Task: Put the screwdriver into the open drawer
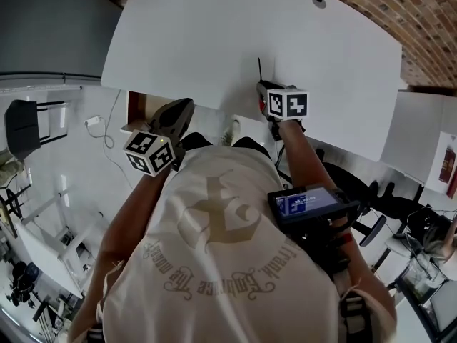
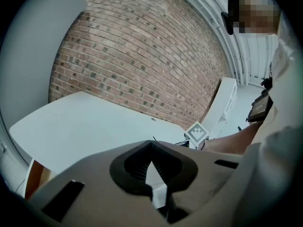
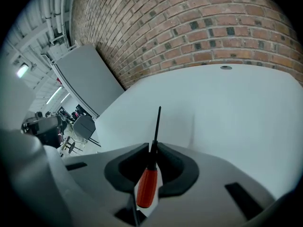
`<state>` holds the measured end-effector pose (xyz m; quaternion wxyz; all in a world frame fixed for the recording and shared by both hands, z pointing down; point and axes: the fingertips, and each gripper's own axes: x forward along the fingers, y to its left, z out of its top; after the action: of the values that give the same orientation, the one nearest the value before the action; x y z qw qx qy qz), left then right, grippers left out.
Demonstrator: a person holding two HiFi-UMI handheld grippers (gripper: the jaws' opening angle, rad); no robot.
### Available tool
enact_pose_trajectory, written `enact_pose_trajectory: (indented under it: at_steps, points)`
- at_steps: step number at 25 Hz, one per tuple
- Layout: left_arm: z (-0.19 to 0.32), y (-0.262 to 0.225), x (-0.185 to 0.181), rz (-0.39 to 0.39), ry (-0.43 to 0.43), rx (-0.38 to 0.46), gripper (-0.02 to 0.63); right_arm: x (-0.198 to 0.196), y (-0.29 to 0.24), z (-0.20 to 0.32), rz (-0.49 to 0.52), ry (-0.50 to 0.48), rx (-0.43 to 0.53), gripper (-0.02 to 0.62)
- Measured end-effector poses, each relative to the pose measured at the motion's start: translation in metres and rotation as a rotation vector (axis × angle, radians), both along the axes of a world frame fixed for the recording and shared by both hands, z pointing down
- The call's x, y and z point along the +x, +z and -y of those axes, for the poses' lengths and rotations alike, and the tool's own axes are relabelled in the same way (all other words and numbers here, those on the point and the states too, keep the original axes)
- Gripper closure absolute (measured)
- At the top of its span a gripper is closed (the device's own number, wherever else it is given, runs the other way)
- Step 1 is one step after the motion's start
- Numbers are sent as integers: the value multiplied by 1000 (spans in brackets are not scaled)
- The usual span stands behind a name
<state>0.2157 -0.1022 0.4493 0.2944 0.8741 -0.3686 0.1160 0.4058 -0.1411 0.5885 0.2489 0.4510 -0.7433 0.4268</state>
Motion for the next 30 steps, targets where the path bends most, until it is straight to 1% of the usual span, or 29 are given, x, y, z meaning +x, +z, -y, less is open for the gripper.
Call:
enact_pose_trajectory:
  at_steps: [6,13,18,20,24,27,30]
  points:
    - [0,9,-4,-5,-12,-34,588,-19,0,1,41,-28,0,528]
    - [-14,11,-20,29,-61,-48,588,-47,1,-5,117,-71,-6,528]
    - [-26,8,-26,39,-80,-69,588,-62,-9,-11,170,-88,-12,528]
    - [-33,8,-35,50,-95,-79,588,-75,-11,-16,192,-102,-19,528]
    - [-44,7,-64,79,-153,-89,588,-110,-13,-21,241,-160,-28,528]
    - [-54,11,-77,78,-181,-103,588,-125,-12,-27,251,-191,-32,528]
    - [-63,18,-96,82,-204,-113,588,-151,-10,-30,263,-232,-26,528]
